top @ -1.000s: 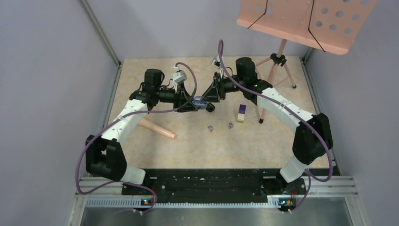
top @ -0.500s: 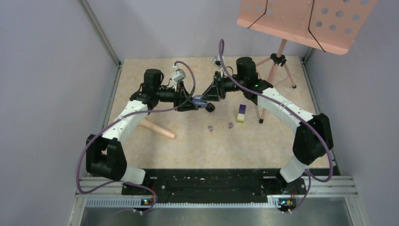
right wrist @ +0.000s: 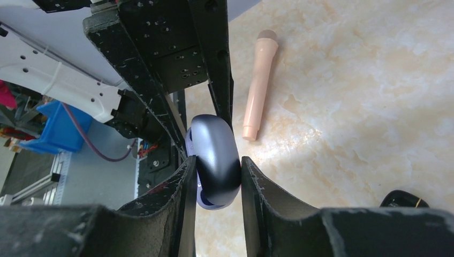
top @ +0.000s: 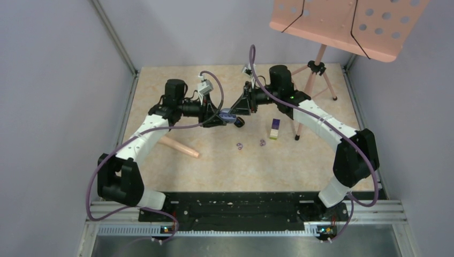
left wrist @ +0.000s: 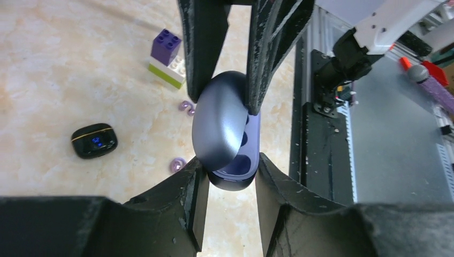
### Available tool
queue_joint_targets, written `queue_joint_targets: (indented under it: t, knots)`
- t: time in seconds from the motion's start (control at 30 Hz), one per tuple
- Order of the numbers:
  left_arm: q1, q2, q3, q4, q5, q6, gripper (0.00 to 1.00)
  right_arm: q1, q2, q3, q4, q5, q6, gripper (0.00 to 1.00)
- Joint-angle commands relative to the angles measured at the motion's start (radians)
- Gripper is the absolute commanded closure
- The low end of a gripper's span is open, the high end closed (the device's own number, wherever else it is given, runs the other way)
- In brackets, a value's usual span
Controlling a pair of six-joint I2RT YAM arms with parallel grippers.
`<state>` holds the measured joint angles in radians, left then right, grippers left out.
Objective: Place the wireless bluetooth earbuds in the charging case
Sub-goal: Open the charging case.
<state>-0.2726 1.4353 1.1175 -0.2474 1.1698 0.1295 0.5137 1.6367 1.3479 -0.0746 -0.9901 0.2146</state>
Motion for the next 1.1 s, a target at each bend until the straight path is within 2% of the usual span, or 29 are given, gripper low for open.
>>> queue_joint_targets:
  t: [0.0,0.13,0.37,0.43,0.53,0.63,0.8,0.97,1.07]
  knots:
    - [0.000,-0.047,-0.008,-0.006,-0.097,0.019,0.54,-0.006,-0.051,-0.001,-0.002,0.025,-0.039,1.00]
    - [0.000,-0.077,-0.004,-0.006,-0.139,0.001,0.46,-0.006,-0.059,-0.008,-0.011,0.062,-0.077,1.00]
    - [0.000,-0.092,0.001,-0.011,-0.158,0.007,0.41,-0.005,-0.061,-0.005,-0.012,0.080,-0.094,1.00]
    - [0.000,-0.108,0.010,-0.012,-0.162,0.025,0.36,-0.005,-0.058,-0.003,-0.036,0.080,-0.115,1.00]
    - [-0.002,-0.127,0.030,-0.015,-0.179,0.090,0.35,-0.006,-0.056,-0.011,-0.052,0.055,-0.122,1.00]
    - [-0.002,-0.112,0.088,-0.122,-0.170,0.243,0.37,-0.003,-0.053,-0.017,-0.053,0.024,-0.119,1.00]
    - [-0.011,-0.009,0.230,-0.403,-0.111,0.441,0.37,0.004,-0.045,-0.007,-0.064,-0.004,-0.128,1.00]
    - [-0.039,0.065,0.336,-0.536,-0.103,0.543,0.41,0.012,-0.037,0.011,-0.074,-0.013,-0.139,1.00]
    - [-0.045,0.092,0.362,-0.563,-0.110,0.552,0.45,0.019,-0.039,0.016,-0.075,-0.012,-0.146,1.00]
